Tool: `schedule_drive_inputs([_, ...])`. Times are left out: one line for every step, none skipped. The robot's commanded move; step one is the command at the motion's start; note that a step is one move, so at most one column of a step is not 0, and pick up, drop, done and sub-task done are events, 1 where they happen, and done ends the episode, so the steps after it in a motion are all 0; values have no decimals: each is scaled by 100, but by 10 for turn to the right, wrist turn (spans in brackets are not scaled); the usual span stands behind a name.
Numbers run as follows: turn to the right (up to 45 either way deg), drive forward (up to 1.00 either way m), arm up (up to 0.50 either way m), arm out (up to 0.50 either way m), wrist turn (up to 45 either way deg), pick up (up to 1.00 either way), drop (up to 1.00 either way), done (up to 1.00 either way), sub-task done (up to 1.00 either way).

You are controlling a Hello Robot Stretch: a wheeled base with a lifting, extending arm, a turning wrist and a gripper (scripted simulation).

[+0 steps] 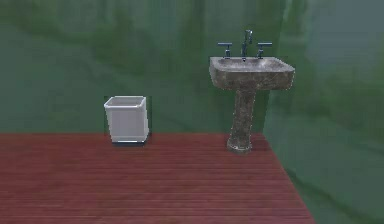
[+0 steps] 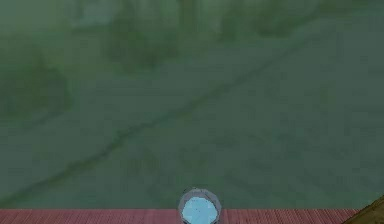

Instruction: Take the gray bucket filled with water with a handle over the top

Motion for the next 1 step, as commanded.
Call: schedule_drive_inputs([0,0,0,0,0,100,0,0,0])
